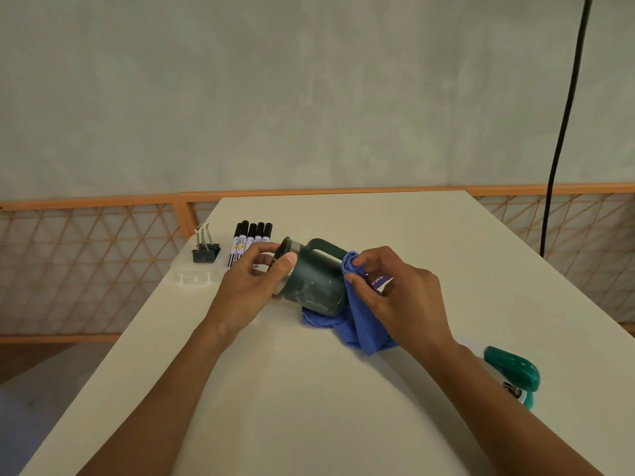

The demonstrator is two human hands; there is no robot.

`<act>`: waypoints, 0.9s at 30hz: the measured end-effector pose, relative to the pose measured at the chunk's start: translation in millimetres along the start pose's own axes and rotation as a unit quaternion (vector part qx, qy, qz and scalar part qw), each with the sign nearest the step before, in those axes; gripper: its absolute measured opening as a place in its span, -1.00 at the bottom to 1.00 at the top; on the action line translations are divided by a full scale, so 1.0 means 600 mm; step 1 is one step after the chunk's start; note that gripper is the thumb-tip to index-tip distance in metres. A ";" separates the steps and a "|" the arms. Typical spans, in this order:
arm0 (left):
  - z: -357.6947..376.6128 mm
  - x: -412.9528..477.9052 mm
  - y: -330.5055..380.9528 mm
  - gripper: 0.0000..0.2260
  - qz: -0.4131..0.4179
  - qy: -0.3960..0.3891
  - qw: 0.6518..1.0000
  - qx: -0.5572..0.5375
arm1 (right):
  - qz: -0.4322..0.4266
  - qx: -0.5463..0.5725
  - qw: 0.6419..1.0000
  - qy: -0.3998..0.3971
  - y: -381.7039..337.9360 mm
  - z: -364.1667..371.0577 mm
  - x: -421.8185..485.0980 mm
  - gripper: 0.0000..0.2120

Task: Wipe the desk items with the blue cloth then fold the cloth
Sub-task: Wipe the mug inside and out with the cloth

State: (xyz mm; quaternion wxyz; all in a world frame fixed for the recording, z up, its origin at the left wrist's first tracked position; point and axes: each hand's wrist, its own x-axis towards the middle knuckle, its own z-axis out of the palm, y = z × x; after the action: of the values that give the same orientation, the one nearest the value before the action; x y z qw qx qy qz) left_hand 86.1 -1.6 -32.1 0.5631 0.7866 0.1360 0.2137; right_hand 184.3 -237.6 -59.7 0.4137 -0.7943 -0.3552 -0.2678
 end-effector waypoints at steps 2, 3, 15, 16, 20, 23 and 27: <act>0.000 -0.002 0.000 -0.62 0.003 0.009 1.000 0.001 | -0.024 -0.009 1.000 0.012 0.001 0.002 -0.004 -0.81; 0.000 -0.002 -0.002 -0.60 0.002 0.016 1.000 0.002 | -0.034 -0.014 0.999 0.019 0.002 0.003 -0.006 -0.81; 0.005 -0.011 0.006 -0.67 0.034 0.065 0.993 0.089 | -0.080 -0.143 0.986 -0.026 -0.024 0.043 -0.018 -0.58; 0.007 -0.010 0.005 -0.68 0.035 0.067 0.993 0.093 | -0.070 -0.143 0.987 -0.028 -0.025 0.043 -0.017 -0.58; 0.014 -0.007 0.001 -0.71 0.049 0.076 0.991 0.101 | -0.009 -0.084 0.996 -0.033 -0.026 0.047 -0.024 -0.71; 0.010 -0.003 -0.008 -0.82 0.044 0.085 0.991 0.091 | 0.025 -0.041 0.998 -0.041 -0.021 0.051 -0.027 -0.74; 0.007 -0.005 -0.012 -0.88 0.056 0.077 0.991 0.097 | 0.045 -0.010 0.999 -0.028 -0.022 0.054 -0.027 -0.72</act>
State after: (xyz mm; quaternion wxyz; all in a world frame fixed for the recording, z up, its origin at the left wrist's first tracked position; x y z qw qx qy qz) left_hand 85.8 -3.8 -40.2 0.4589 0.8251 0.1548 0.2911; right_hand 168.3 -210.4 -82.1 0.4074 -0.8208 -0.3276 -0.2304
